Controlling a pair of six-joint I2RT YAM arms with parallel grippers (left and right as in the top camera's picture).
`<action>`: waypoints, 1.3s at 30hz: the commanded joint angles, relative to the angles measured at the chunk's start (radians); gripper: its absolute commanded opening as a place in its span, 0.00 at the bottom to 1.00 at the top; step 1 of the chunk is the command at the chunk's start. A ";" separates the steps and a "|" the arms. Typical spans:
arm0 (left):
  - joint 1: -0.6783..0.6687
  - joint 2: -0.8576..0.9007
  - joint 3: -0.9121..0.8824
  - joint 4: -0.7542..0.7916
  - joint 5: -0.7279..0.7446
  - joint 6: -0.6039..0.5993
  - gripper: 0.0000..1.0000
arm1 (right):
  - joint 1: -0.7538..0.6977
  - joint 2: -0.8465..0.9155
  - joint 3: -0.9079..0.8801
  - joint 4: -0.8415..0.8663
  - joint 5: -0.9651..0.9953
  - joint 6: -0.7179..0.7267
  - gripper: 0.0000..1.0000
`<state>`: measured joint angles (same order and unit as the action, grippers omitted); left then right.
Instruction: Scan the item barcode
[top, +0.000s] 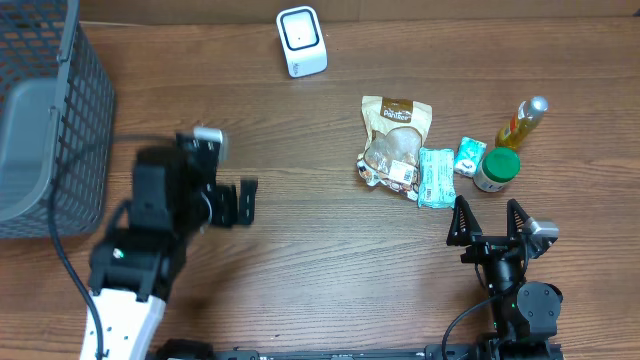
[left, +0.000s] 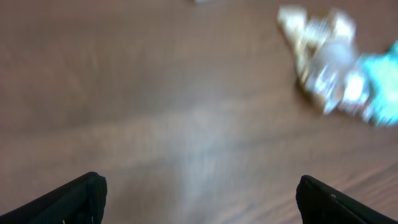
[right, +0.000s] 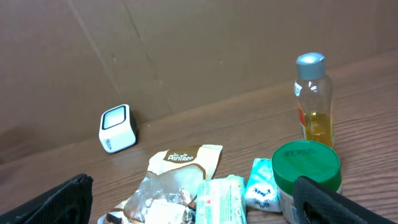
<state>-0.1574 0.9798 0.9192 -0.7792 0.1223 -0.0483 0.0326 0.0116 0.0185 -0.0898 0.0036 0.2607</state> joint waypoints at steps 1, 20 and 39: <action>0.000 -0.069 -0.148 -0.002 -0.002 0.016 0.99 | -0.004 -0.009 -0.011 0.006 -0.002 -0.006 1.00; 0.000 -0.289 -0.481 -0.066 0.008 0.011 1.00 | -0.004 -0.009 -0.011 0.006 -0.003 -0.006 1.00; 0.000 -0.296 -0.547 0.217 0.038 0.018 0.99 | -0.004 -0.009 -0.011 0.006 -0.002 -0.006 1.00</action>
<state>-0.1574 0.6933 0.4236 -0.5804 0.1284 -0.0483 0.0326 0.0116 0.0185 -0.0898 0.0040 0.2604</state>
